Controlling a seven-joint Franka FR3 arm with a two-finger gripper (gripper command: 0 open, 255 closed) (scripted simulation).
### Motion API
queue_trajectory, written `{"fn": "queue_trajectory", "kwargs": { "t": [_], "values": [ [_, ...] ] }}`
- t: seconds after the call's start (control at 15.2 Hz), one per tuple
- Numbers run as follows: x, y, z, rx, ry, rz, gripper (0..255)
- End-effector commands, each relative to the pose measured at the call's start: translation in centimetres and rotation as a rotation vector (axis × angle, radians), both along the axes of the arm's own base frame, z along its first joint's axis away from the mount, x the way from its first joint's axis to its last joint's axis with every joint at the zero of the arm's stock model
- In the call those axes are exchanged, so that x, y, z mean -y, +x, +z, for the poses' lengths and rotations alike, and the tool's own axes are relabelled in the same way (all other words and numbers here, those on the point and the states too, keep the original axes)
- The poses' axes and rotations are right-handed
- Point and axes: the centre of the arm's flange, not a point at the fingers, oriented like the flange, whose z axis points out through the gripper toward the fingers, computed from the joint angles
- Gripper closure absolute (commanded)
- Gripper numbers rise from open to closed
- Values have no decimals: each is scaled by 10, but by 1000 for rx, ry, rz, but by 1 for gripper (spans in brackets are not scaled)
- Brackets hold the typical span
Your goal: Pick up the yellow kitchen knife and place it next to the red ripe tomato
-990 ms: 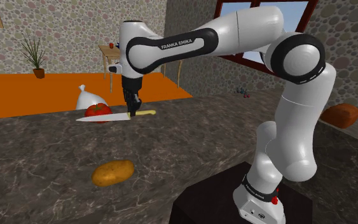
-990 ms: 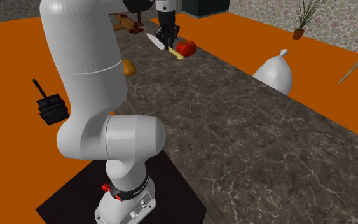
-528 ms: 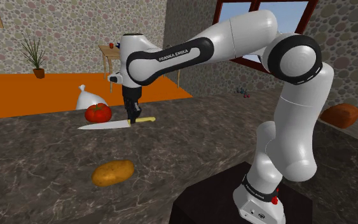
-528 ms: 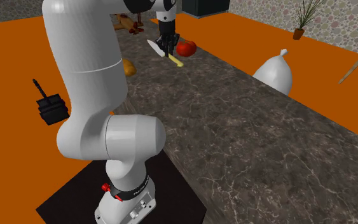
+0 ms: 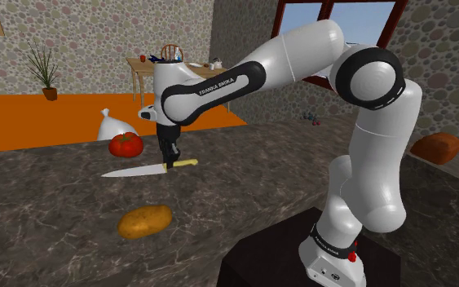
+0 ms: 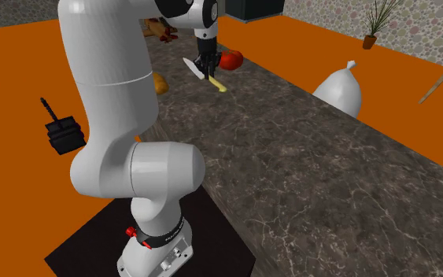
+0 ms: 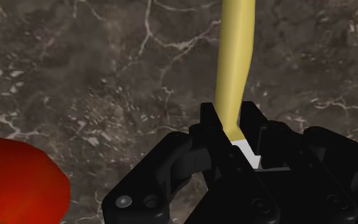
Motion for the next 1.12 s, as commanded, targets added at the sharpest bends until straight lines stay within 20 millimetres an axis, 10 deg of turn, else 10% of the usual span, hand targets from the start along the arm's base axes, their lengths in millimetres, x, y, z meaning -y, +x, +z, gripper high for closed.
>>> {"fn": "queue_trajectory", "kwargs": {
  "t": [0.0, 0.79, 0.86, 1.06],
  "values": [
    [1, -1, -11, 0, 0, 0, 255],
    [1, -1, -36, 0, 0, 0, 255],
    [1, -1, -36, 0, 0, 0, 0],
    [1, -1, -36, 0, 0, 0, 0]
  ]
}}
